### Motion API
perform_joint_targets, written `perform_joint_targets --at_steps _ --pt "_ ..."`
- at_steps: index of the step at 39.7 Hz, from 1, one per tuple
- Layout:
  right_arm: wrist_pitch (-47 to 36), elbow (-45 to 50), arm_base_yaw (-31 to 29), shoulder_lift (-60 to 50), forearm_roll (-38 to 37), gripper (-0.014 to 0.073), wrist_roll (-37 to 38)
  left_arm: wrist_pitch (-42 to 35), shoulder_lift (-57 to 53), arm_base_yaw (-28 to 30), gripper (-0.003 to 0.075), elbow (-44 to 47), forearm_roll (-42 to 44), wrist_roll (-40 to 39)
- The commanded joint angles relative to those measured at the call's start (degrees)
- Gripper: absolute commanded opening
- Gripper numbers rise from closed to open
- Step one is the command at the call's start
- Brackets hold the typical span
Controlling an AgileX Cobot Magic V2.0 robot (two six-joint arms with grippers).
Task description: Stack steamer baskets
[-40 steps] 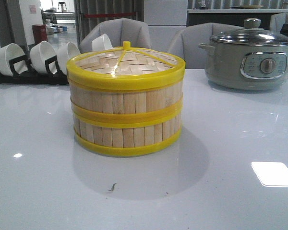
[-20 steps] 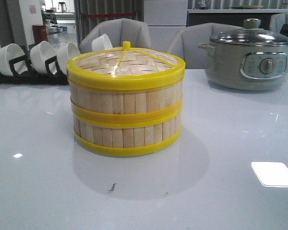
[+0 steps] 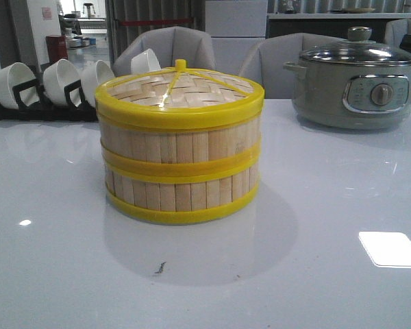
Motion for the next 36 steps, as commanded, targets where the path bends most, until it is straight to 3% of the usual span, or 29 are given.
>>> perform_joint_targets --at_steps 1,10,14,18,20,36 --pt "-4.74 0.98 -0.69 -1.23 -0.09 0.0392 -0.43 -4.45 0.34 0.04 0.0095 -1.67 0.14 -0.39" --pt "-11.91 2.41 -0.77 -1.61 -0.14 0.0374 -0.43 -4.45 0.34 0.04 0.0095 -1.67 0.14 -0.39" --pt "-13.21 2.41 -0.77 -1.61 -0.14 0.0244 -0.43 -4.45 0.34 0.04 0.0095 -1.67 0.14 -0.39" --pt "-13.09 2.42 -0.77 -1.61 -0.14 0.0011 -0.43 -4.45 0.34 0.04 0.0095 -1.67 0.14 -0.39" --pt "-13.09 2.47 -0.77 -1.61 -0.14 0.0050 -0.43 -4.45 0.34 0.04 0.0095 -1.67 0.14 -0.39" --pt "-19.95 5.74 -0.77 -1.26 -0.08 0.0028 -0.43 -4.45 0.34 0.04 0.0095 -1.67 0.14 -0.39"
